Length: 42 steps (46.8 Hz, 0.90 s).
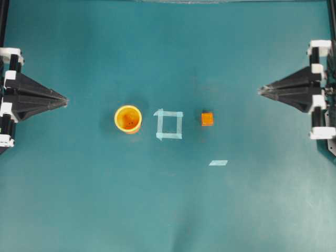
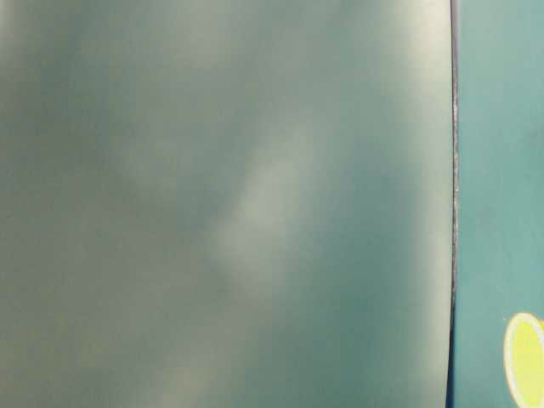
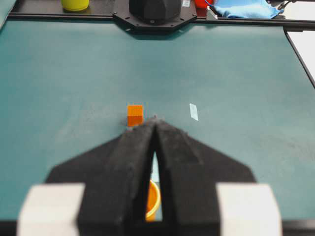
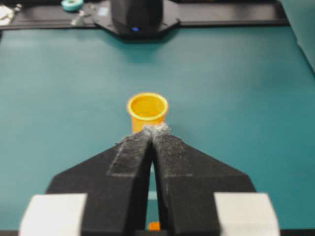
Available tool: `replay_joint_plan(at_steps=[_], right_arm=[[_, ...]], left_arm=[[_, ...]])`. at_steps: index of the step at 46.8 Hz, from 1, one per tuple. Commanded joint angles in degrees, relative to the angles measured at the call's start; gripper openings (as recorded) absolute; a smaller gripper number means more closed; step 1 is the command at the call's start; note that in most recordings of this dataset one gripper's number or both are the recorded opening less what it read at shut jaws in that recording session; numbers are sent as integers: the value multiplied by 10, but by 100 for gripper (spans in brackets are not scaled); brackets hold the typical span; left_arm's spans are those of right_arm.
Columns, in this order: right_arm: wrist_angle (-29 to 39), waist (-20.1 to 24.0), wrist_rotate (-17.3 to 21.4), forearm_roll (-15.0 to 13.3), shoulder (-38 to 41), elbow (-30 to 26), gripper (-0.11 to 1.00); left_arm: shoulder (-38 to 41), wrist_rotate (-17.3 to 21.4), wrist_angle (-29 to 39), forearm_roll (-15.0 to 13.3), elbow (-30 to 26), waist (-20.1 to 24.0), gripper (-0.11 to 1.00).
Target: Move the block backward with right arm.
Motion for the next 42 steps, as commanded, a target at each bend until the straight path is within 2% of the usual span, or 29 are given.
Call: replay_joint_plan(at_steps=[1, 6, 11, 23, 35, 42], right_arm=[[0, -6, 1, 3, 23, -25, 18], [8, -11, 1, 3, 55, -39, 37], [11, -11, 1, 3, 96, -54, 48], [15, -11, 1, 3, 201, -91, 50], [69, -11, -1, 3, 295, -140, 56], [79, -11, -1, 3, 326, -145, 59]], left_arm=[[4, 1, -4, 2, -16, -1, 0], [4, 1, -3, 2, -16, -2, 0], [4, 1, -2, 2, -16, -2, 0], [4, 1, 1, 2, -16, -1, 0], [4, 0, 2, 2, -16, -1, 0], [4, 0, 4, 2, -16, -2, 0]])
